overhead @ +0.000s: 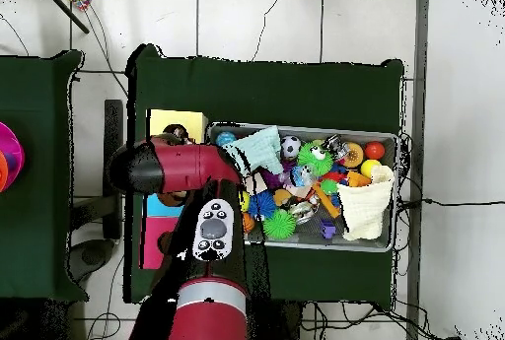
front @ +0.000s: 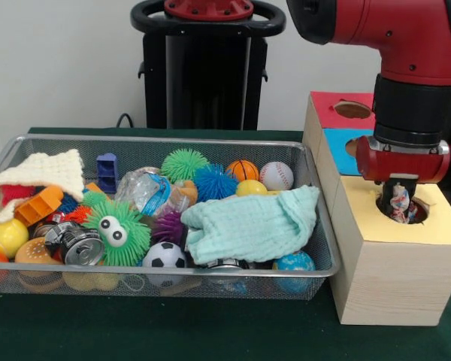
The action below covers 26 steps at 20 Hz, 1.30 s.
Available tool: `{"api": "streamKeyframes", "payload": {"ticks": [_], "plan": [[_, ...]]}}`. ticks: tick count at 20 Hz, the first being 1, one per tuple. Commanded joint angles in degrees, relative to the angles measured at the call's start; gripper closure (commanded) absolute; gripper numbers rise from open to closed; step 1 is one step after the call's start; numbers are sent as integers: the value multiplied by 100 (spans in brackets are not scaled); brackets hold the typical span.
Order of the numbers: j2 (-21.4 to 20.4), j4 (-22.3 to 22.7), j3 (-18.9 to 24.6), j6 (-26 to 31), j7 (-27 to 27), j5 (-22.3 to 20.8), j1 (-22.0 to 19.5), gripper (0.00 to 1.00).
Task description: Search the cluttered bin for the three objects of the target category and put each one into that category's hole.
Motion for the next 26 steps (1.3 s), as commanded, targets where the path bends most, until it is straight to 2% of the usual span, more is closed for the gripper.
{"api": "streamKeyframes", "payload": {"ticks": [1, 9, 13, 20, 26], "plan": [[738, 798, 820, 273, -37, -478, -127, 100], [1134, 517, 946, 267, 6, -450, -168, 100], [1201, 476, 886, 313, 69, -442, -109, 100], [1212, 408, 707, 713, 226, -330, 29, 100], [1159, 254, 188, 1241, 464, -336, 408, 100]]}}
